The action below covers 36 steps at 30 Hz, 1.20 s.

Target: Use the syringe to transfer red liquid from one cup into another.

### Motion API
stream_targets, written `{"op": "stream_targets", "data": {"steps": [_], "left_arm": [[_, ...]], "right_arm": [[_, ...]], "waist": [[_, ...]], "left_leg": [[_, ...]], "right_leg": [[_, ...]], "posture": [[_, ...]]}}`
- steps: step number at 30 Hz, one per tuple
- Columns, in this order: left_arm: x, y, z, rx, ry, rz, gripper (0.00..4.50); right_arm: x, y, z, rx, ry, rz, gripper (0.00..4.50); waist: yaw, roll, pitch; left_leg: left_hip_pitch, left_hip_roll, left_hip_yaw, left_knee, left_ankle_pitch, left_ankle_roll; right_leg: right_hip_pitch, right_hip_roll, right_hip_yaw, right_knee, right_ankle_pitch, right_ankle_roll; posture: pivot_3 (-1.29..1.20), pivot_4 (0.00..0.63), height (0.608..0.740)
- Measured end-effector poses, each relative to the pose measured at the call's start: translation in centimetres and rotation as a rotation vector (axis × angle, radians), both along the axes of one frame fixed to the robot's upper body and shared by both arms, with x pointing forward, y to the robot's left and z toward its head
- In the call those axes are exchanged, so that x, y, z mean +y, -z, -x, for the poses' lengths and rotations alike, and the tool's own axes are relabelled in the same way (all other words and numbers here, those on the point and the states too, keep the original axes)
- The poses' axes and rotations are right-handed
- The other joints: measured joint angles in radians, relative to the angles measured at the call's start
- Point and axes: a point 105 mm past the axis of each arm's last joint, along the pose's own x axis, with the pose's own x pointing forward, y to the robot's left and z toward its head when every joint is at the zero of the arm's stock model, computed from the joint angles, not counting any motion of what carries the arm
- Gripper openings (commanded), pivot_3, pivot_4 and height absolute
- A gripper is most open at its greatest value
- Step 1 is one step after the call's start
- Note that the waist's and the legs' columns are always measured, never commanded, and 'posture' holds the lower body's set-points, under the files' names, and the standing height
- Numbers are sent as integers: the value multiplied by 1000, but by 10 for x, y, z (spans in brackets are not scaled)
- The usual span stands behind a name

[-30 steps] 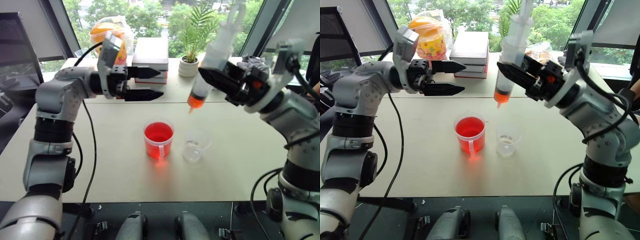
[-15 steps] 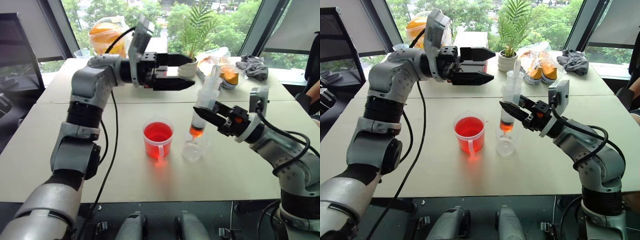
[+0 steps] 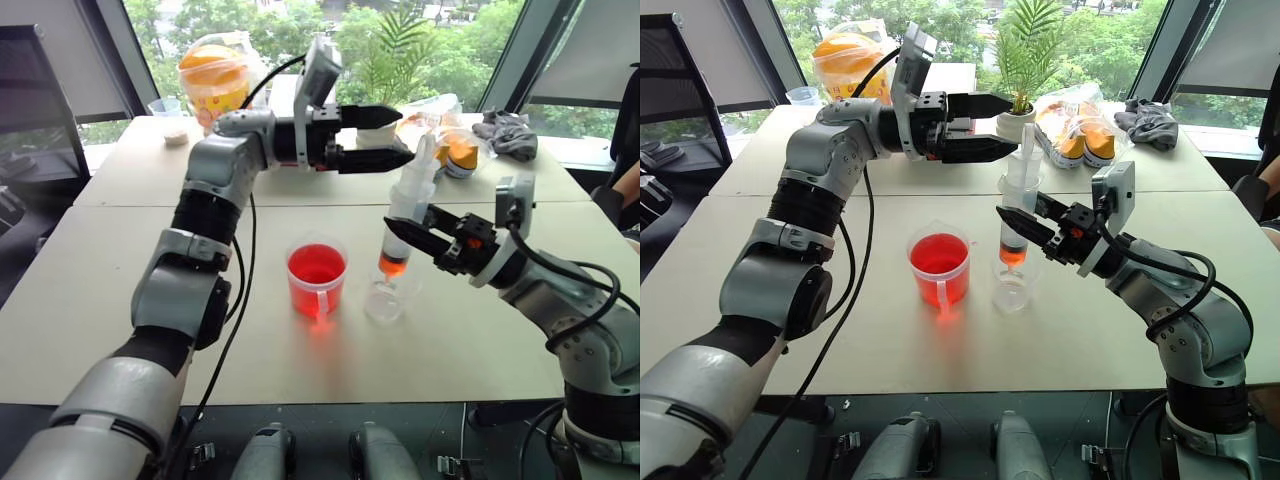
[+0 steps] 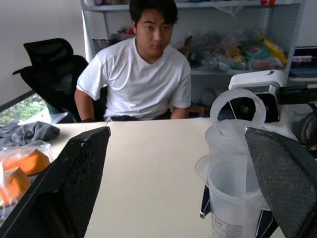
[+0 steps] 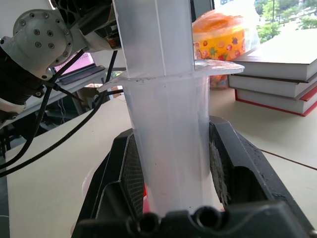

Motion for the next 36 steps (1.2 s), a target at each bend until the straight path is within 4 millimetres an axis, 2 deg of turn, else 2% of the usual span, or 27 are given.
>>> {"op": "stream_targets", "data": {"steps": [3, 6, 13, 14, 28, 36], "left_arm": [[-5, -1, 0, -2, 11, 0, 4452], [-7, 1, 2, 7, 43, -10, 3654], [-11, 4, 16, 20, 164, -47, 203], [-11, 5, 18, 17, 170, -51, 95], [-9, 11, 25, -28, 174, -62, 95], [-9, 26, 22, -45, 138, -52, 95]], "right_arm": [[0, 1, 0, 3, 2, 10, 1471], [1, 2, 0, 6, 4, 20, 1471], [3, 2, 1, -2, 2, 45, 1471], [5, 2, 2, -6, -4, 49, 1471], [3, -3, 4, -29, -23, 109, 1471], [0, -3, 1, -11, -24, 121, 1471]], "waist": [[-1, 0, 0], [-3, 0, 0], [-3, 0, 0], [-3, 0, 0], [-2, 0, 0], [-1, 0, 0]], "left_leg": [[0, 0, 0, 0, 0, 0], [0, 0, 0, 0, 0, 0], [0, 0, 0, 0, 0, 0], [0, 0, 0, 0, 0, 0], [0, 0, 0, 0, 0, 0], [0, 0, 0, 0, 0, 0]], "right_leg": [[0, 0, 0, 0, 0, 0], [0, 1, 0, 0, 0, 0], [0, 1, -1, 0, 0, 0], [0, 1, -1, 0, 0, 0], [0, 0, 0, 0, 0, 0], [0, 0, 0, 0, 0, 0]], "posture": [[0, 150, 740], [0, 150, 740], [0, 150, 740], [0, 150, 740], [0, 150, 740], [0, 150, 740]]}}
